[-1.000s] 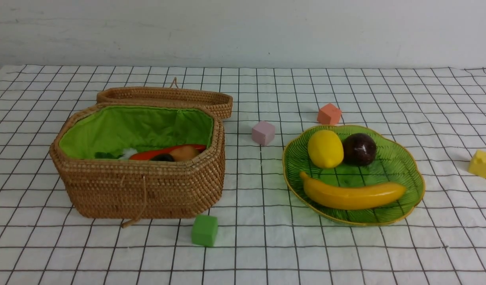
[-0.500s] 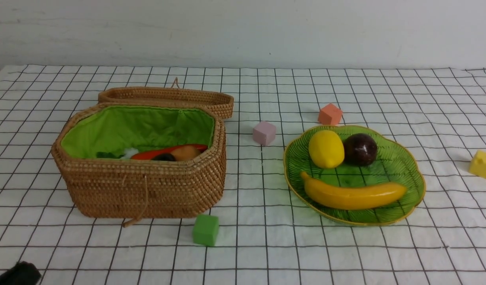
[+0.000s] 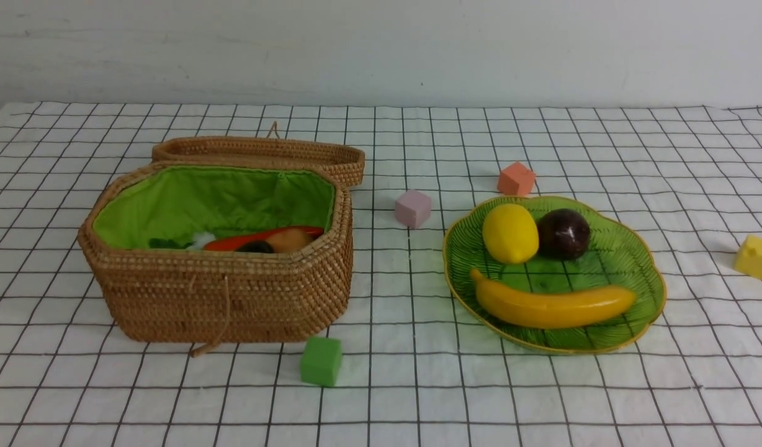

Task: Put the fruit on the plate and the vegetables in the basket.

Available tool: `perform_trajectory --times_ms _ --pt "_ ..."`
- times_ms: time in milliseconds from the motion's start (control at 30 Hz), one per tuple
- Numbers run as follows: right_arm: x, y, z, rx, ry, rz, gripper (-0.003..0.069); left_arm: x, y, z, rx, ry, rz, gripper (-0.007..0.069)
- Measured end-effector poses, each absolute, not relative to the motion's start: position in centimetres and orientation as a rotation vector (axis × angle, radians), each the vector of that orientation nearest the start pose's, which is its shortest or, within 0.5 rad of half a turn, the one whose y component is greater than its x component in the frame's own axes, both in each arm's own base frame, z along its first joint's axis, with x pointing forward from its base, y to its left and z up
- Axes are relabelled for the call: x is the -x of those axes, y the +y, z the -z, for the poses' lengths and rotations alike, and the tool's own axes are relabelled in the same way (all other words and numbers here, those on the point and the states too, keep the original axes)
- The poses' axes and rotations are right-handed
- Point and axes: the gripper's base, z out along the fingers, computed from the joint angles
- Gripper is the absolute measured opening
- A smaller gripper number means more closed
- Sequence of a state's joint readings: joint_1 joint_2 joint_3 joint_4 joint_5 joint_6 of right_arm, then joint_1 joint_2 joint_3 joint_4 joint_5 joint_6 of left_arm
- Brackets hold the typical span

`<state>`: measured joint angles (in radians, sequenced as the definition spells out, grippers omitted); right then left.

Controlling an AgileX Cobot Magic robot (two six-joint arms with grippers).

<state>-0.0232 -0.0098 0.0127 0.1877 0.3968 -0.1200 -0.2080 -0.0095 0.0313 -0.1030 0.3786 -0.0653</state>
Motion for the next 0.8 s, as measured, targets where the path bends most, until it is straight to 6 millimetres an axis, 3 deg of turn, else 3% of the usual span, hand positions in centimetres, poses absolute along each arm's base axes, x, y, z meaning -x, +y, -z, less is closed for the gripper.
perform_trajectory --times_ms 800 --pt "-5.19 0.54 -17.44 -0.022 1.877 -0.089 0.0036 -5.13 -1.18 -16.94 -0.115 1.883 0.217 -0.0013"
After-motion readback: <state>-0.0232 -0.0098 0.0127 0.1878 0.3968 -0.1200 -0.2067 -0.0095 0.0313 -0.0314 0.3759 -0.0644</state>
